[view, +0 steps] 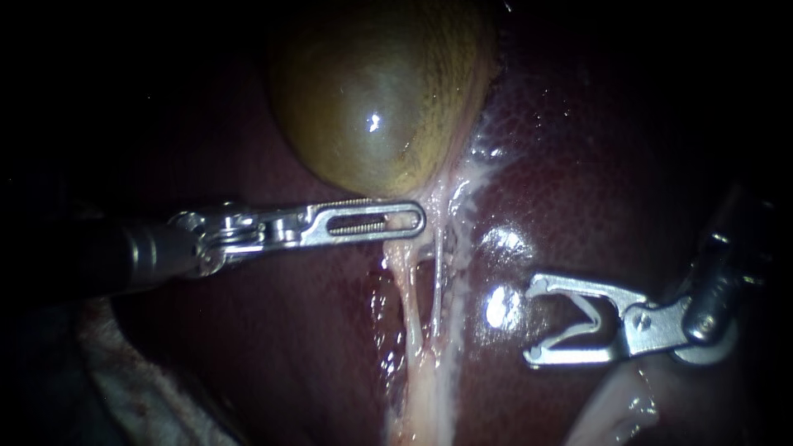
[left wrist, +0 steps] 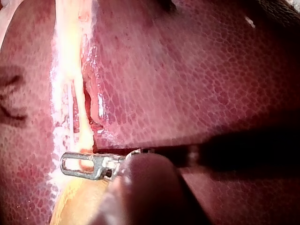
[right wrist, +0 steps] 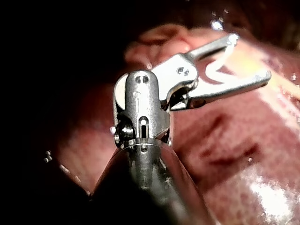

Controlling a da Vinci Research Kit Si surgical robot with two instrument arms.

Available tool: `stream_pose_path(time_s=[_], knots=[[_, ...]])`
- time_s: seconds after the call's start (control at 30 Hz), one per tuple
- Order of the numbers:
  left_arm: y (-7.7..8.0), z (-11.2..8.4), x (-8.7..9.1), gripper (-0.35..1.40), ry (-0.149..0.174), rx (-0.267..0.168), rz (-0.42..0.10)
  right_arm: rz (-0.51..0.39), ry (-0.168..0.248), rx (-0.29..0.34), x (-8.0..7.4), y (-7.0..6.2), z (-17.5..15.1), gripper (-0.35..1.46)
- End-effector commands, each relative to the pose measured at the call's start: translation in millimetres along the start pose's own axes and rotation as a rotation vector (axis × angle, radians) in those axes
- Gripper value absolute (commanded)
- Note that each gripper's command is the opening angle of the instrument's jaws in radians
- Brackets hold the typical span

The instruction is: Grabbing gallbladder

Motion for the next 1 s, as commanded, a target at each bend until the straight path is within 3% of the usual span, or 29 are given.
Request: stream_pose_path(time_s=[0.03,0.13,0.47,1.0], knots=[[0.0,0.0,0.0,0.27,-0.001,0.003,0.002,0.000,0.000,0.000,0.0,0.0,0.0,0.60],[-0.1,-0.1,0.0,0.14,-0.002,0.009,0.002,0.000,0.000,0.000,0.0,0.0,0.0,0.60],[-0.2,-0.4,-0.1,-0.08,-0.005,0.014,-0.009,0.000,0.000,0.000,0.0,0.0,0.0,0.60],[-0.1,-0.6,-0.1,-0.16,-0.005,0.021,-0.009,0.000,0.000,0.000,0.0,0.0,0.0,0.60]])
